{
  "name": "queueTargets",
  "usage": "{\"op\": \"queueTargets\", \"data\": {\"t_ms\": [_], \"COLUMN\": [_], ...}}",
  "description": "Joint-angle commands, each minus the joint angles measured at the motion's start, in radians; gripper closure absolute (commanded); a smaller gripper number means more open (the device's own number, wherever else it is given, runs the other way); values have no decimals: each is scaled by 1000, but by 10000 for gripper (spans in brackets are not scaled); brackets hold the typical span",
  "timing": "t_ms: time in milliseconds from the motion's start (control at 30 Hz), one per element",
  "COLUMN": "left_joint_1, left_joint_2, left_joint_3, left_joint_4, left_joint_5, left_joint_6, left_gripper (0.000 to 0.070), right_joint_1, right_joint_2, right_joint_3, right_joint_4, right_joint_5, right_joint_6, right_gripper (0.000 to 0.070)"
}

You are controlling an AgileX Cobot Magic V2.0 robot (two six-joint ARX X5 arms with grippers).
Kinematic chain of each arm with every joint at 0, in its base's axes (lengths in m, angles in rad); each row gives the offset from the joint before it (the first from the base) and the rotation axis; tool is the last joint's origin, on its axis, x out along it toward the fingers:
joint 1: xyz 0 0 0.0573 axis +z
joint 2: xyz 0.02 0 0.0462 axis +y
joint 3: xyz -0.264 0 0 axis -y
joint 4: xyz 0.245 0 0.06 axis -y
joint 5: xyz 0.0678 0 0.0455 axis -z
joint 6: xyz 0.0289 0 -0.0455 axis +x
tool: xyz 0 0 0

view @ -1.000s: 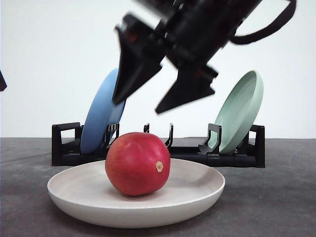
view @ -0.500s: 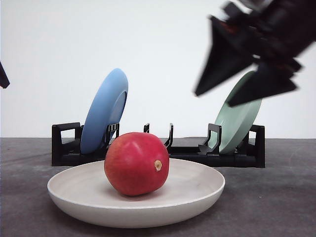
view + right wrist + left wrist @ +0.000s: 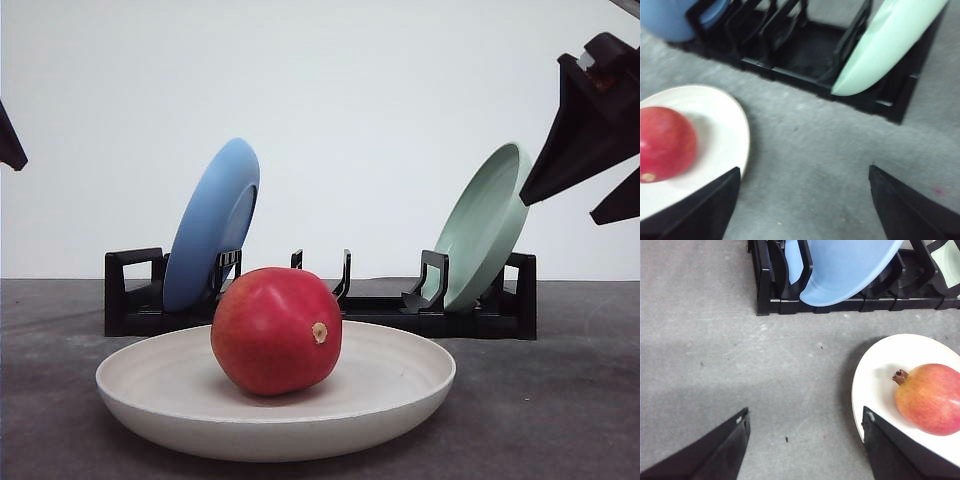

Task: Place pomegranate in white plate

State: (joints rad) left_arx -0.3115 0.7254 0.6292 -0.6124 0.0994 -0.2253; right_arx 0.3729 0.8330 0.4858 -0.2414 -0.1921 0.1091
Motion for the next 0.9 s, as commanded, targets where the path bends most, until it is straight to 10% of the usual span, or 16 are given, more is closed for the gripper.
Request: {"op": "queueTargets", "data": {"t_ms": [0,67,133,867], "left_joint_1": [-2,-2,-3,27], "left_joint_2": [6,6,6,-46], "left_joint_3": [17,17,17,-4], "left_joint_4": [1,4,10,10], "left_joint_5": [-5,-5,1,2], "left_joint_6": [0,0,-4,79], "left_gripper": [293,561,674,700], "right_joint_1": [3,3,3,3], "right_joint_2": [7,7,8,8], "right_joint_3": [-1,-1,-1,-1], "right_joint_4": [1,-10,-13,117], "right_joint_5": [10,15,18,17], "right_joint_6": [-9,-9,-13,-16], "right_gripper": [218,466,695,677]}}
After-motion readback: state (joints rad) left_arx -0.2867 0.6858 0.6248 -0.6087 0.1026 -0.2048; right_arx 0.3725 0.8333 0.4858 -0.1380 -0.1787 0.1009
